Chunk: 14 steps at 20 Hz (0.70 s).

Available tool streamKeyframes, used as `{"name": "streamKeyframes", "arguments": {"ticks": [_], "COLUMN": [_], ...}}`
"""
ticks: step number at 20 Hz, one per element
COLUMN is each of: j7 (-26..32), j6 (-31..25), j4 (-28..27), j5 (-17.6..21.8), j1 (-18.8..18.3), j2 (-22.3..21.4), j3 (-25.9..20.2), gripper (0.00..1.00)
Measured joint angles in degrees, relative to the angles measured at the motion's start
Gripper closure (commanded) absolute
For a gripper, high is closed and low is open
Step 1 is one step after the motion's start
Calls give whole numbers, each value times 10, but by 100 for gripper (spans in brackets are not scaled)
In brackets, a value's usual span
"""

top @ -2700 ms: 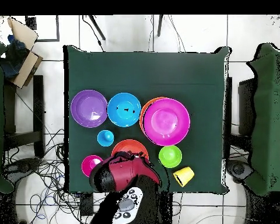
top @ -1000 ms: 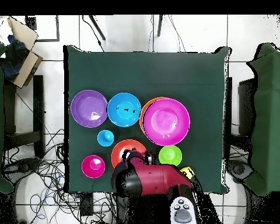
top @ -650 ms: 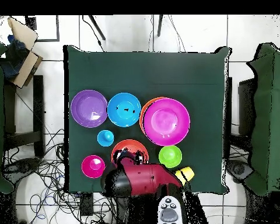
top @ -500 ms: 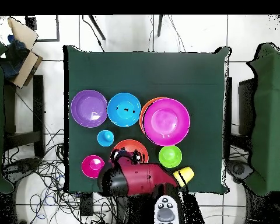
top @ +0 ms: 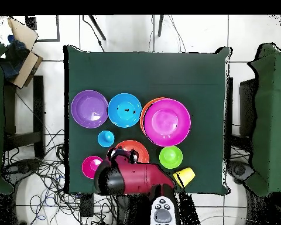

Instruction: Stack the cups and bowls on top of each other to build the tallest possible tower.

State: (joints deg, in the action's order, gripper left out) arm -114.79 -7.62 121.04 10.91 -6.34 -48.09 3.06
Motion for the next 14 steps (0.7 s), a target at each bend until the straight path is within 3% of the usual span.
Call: {"name": "streamKeyframes", "arguments": {"ticks": [7, 14], "j7": [0, -7], "j6": [0, 9], "j4": [-3, -22], "j5": [-18, -69], "j1": [18, 98], "j2": [12, 60], "j3": [15, 46], "gripper": [0, 0]}}
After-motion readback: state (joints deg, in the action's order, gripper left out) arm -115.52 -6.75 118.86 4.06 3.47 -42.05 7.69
